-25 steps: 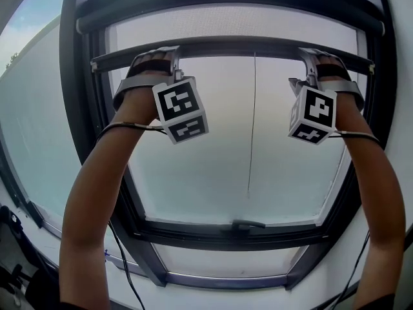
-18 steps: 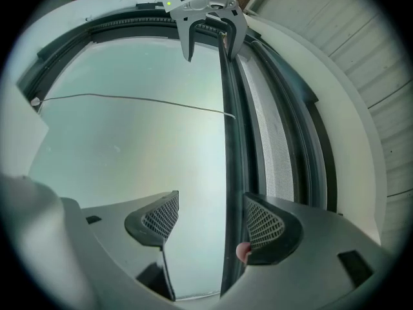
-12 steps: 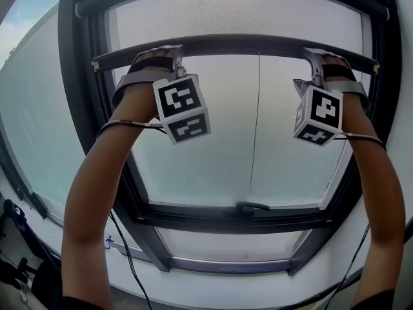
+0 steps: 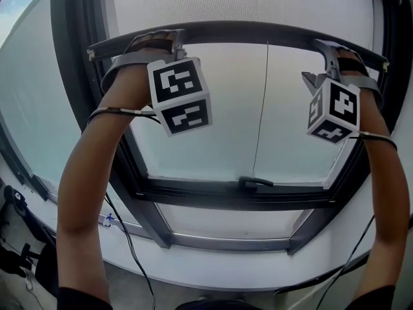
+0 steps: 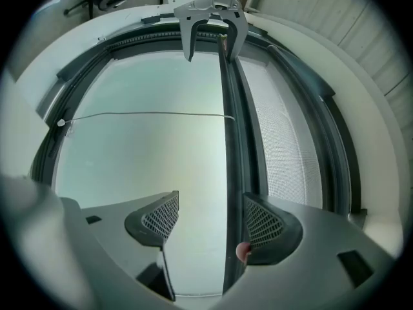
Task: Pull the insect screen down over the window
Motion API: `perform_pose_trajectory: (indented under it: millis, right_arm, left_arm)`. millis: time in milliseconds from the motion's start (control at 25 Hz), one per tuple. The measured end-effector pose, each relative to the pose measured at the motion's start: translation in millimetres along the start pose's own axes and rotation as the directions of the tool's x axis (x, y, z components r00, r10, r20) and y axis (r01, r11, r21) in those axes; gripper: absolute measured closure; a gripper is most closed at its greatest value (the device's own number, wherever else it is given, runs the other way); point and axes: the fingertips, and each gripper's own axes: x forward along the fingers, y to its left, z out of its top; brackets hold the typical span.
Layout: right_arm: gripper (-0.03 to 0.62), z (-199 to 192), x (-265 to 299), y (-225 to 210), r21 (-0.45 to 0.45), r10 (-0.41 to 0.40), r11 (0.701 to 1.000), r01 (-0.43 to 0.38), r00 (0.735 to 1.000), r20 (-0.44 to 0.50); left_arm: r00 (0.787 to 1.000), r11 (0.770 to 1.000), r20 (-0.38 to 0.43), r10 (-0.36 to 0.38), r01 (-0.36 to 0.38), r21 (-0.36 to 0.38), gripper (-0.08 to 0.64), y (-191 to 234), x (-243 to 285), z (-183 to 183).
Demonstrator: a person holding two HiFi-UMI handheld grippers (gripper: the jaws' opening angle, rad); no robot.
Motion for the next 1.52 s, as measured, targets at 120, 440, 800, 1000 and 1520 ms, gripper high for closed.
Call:
perform_pose_trajectory:
  millis: [120,440,800,1000,1520]
  right_arm:
    - [0.299,3.6,-5.8,3.6,0.041,0.048,0.998,-0.049,0.999,0.022]
    - [0.299,9.8,-18.9,47.5,0.029,0.177,0.984,-0.178,0.983,0.047]
    - [0.299,8.7,-27.9,79.8,0.045,0.222,0.973,-0.226,0.972,0.076]
    - [0.299,11.3,-30.5,77.7,0.047,0.222,0.973,-0.226,0.972,0.077]
    - [0.299,9.9,-33.4,127.9,0.029,0.296,0.954,-0.298,0.953,0.067]
  left_arm:
    - [1.0,1.0,0.013,-0.025,0.025,-0.008,0.222,-4.9,-2.8,0.1]
    - [0.987,0.987,0.033,-0.157,0.158,-0.007,0.222,-51.0,-10.1,-2.3]
    - [0.981,0.982,0.034,-0.191,0.191,0.001,0.222,-83.4,-11.6,1.1]
    - [0.983,0.984,0.029,-0.18,0.18,0.001,0.222,-82.4,-13.5,-1.2]
    - [0.974,0.975,0.034,-0.222,0.222,0.006,0.224,-134.0,-11.5,2.4]
